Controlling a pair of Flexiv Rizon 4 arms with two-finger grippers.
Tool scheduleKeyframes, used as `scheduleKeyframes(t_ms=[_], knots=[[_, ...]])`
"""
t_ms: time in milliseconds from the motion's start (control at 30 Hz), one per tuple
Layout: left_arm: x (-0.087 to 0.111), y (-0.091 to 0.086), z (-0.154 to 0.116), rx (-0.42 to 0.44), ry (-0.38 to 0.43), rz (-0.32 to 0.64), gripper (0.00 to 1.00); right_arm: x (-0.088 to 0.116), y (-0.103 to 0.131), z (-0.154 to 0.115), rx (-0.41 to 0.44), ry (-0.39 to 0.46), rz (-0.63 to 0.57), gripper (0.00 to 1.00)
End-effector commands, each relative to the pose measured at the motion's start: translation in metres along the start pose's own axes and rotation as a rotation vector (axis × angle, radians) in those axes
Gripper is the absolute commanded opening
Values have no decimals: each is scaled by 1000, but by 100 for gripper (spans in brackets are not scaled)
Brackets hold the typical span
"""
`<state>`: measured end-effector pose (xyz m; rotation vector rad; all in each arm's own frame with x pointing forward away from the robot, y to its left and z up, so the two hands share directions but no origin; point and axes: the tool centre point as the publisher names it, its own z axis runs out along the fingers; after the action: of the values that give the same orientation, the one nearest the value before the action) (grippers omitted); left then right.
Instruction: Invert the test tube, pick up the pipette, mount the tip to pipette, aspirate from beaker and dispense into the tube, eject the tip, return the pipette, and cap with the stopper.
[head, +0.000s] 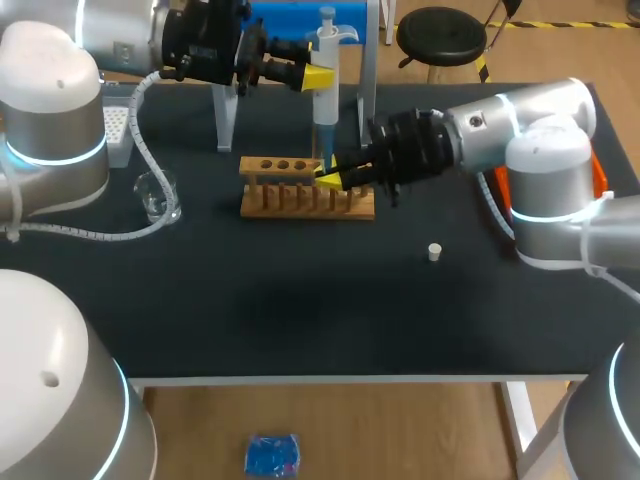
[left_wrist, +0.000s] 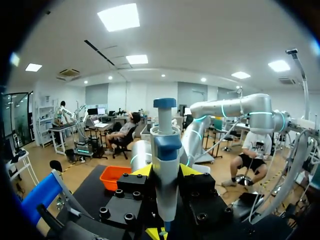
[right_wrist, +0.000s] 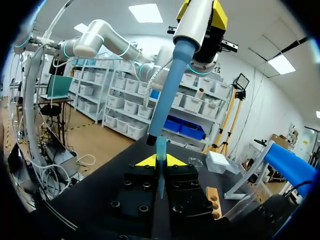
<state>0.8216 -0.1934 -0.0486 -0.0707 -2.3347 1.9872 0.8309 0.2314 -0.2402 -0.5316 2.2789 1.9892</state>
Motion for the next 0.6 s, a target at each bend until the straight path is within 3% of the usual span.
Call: scheduleKeyframes(t_ms=[33, 600], knots=[[0, 0, 0, 0, 0, 1, 0, 0, -2, -3, -8, 4, 3, 0], [0, 0, 0, 0, 0, 1, 0, 4, -6, -1, 11, 13, -9, 0]])
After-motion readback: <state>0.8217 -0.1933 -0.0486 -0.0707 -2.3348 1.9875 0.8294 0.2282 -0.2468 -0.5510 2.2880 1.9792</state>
